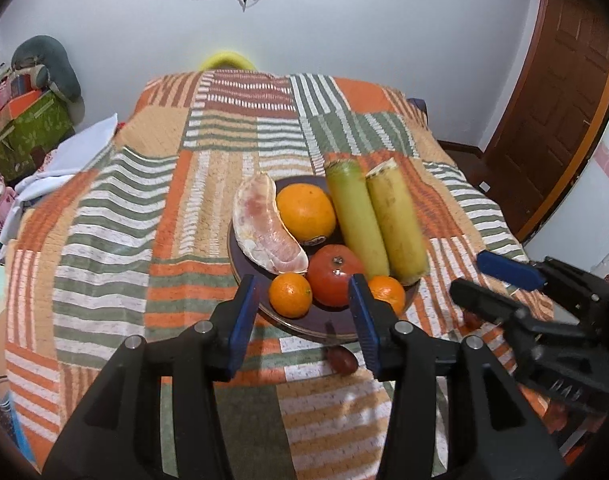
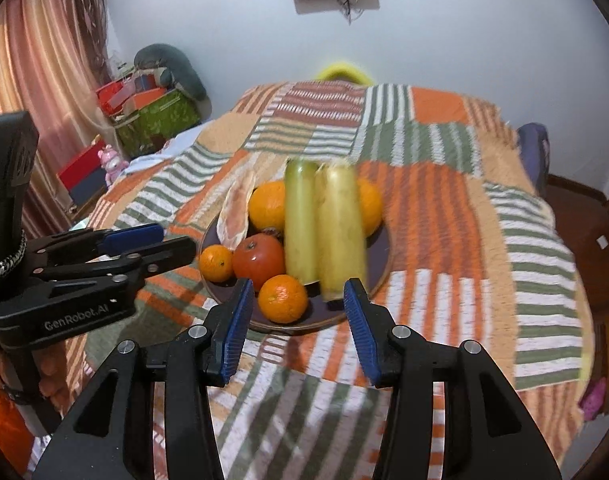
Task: Organize fruits
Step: 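Grasp a dark red date with the left tool while the right tool grasps another date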
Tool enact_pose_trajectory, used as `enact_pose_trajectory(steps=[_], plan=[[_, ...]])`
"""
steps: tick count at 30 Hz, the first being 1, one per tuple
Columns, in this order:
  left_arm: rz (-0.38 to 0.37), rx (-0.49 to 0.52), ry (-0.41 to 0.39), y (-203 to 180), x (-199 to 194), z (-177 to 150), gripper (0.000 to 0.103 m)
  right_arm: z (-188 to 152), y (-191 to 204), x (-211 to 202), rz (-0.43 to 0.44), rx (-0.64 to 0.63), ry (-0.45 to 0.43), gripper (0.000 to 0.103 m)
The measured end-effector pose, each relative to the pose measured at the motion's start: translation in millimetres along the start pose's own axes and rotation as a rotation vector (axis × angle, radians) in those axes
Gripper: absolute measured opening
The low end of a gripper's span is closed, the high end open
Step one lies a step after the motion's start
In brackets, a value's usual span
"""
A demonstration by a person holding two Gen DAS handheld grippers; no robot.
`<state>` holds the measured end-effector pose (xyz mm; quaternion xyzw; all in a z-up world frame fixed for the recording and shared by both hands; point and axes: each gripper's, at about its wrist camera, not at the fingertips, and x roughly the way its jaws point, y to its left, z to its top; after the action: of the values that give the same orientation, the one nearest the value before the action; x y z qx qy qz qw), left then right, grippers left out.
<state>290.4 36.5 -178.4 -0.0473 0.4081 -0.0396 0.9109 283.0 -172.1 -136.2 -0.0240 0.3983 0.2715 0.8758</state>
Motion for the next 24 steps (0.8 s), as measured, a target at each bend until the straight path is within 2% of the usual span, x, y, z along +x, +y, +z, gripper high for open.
enact_pose_trajectory(steps=[3, 7, 12, 16, 24], plan=[[-0.003, -0.005, -0.017, -2, -16, -1, 0.046, 1, -7, -20, -0.030, 0.002, -0.034, 0.044], [0.000, -0.006, -0.041, -6, -37, -4, 0.047, -2, -21, -43, -0.090, 0.019, -0.066, 0.050], [0.004, -0.005, -0.039, -10, -44, -12, 0.053, -11, -39, -53, -0.156, 0.018, -0.057, 0.050], [0.005, -0.006, 0.003, -12, -31, -21, 0.053, -24, -50, -44, -0.184, 0.021, -0.013, 0.050], [0.003, -0.004, 0.127, -21, 17, -47, 0.053, -48, -62, -23, -0.164, 0.037, 0.060, 0.050]])
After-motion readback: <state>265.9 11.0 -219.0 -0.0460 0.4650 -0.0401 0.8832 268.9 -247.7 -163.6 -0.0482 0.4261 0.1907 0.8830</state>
